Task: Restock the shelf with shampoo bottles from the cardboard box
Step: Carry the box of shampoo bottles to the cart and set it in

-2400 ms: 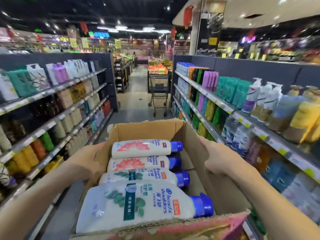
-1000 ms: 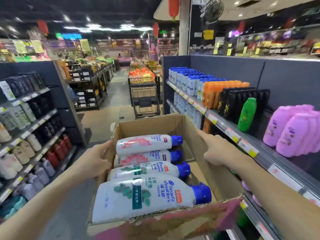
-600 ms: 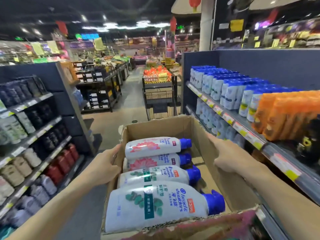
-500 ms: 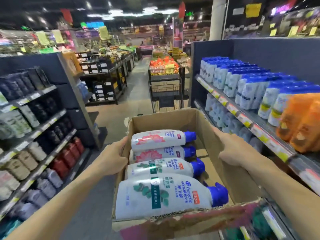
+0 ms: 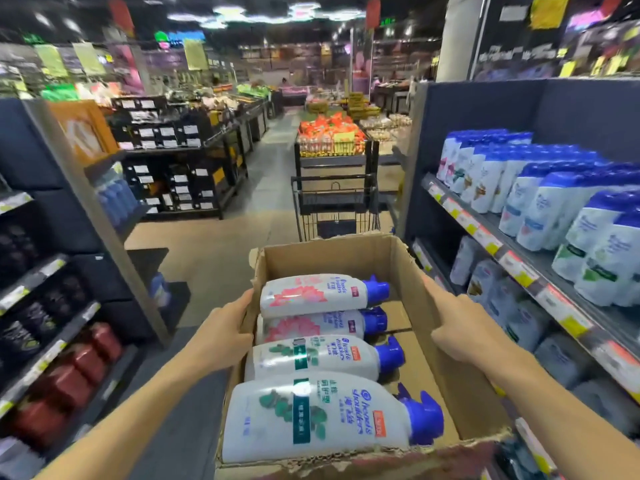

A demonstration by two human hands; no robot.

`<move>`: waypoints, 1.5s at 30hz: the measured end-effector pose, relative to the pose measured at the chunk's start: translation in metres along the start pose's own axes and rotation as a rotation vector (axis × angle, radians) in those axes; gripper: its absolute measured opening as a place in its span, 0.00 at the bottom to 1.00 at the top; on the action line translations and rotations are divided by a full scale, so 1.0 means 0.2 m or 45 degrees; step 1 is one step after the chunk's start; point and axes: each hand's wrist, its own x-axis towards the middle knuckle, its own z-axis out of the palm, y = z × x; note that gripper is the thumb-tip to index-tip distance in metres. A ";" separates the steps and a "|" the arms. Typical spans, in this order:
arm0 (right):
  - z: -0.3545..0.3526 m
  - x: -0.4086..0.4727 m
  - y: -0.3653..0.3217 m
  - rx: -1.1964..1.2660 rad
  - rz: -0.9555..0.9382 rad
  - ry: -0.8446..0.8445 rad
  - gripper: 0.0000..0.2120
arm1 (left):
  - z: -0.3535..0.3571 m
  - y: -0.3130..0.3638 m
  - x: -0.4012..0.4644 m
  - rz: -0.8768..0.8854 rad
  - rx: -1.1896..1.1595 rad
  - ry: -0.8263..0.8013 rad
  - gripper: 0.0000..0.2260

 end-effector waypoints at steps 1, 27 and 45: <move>0.01 0.12 0.01 -0.027 0.006 0.001 0.47 | -0.01 -0.01 0.13 0.004 0.015 -0.012 0.24; 0.84 3.10 0.56 0.010 0.258 -0.185 0.44 | 0.67 -0.70 3.30 -0.027 -0.064 -0.132 0.34; 1.69 3.75 0.70 0.084 0.493 -0.277 0.46 | 1.28 -1.29 4.12 -0.150 -0.052 -0.396 0.43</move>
